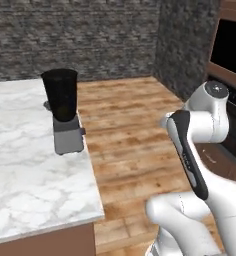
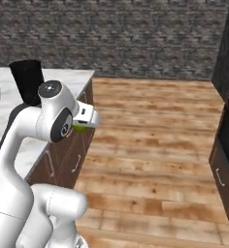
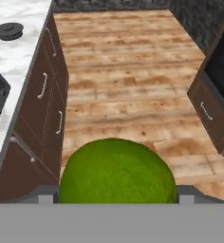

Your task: Grab the lemon and lime from the fridge, place them in the blender, close the lid, and turn on the blender to create a marinade.

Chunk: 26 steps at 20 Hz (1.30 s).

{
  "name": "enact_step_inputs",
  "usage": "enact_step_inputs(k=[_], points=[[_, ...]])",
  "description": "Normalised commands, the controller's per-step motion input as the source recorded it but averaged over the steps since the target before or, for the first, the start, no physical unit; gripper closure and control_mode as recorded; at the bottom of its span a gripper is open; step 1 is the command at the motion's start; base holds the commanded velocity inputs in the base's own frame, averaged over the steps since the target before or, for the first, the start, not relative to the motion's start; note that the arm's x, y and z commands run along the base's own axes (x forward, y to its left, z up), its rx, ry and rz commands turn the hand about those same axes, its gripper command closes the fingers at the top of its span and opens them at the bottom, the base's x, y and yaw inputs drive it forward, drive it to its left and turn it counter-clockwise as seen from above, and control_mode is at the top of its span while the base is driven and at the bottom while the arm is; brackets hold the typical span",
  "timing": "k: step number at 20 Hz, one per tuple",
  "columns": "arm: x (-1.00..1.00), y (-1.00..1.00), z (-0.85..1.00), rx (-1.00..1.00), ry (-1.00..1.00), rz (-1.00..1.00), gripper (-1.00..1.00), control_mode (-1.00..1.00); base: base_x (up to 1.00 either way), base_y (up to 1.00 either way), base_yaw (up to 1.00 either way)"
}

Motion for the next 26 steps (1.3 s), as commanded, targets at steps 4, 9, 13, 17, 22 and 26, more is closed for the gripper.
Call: enact_step_inputs(k=[4,9,13,17,22,26], points=[[0.0,0.0,0.0,0.0,0.0,0.0,1.0,1.0,0.73,-0.71,0.55],[0.0,0.0,0.0,0.0,0.0,0.0,1.0,1.0,0.82,-0.51,0.61],[0.0,0.0,0.0,0.0,0.0,0.0,1.0,1.0,0.8,-0.46,0.64],[0.0,0.0,0.0,0.0,0.0,0.0,1.0,1.0,0.66,-0.58,0.61],[0.0,0.0,0.0,0.0,0.0,0.0,1.0,1.0,0.45,-0.63,0.59],[0.0,0.0,0.0,0.0,0.0,0.0,1.0,1.0,0.34,-0.61,0.59]])
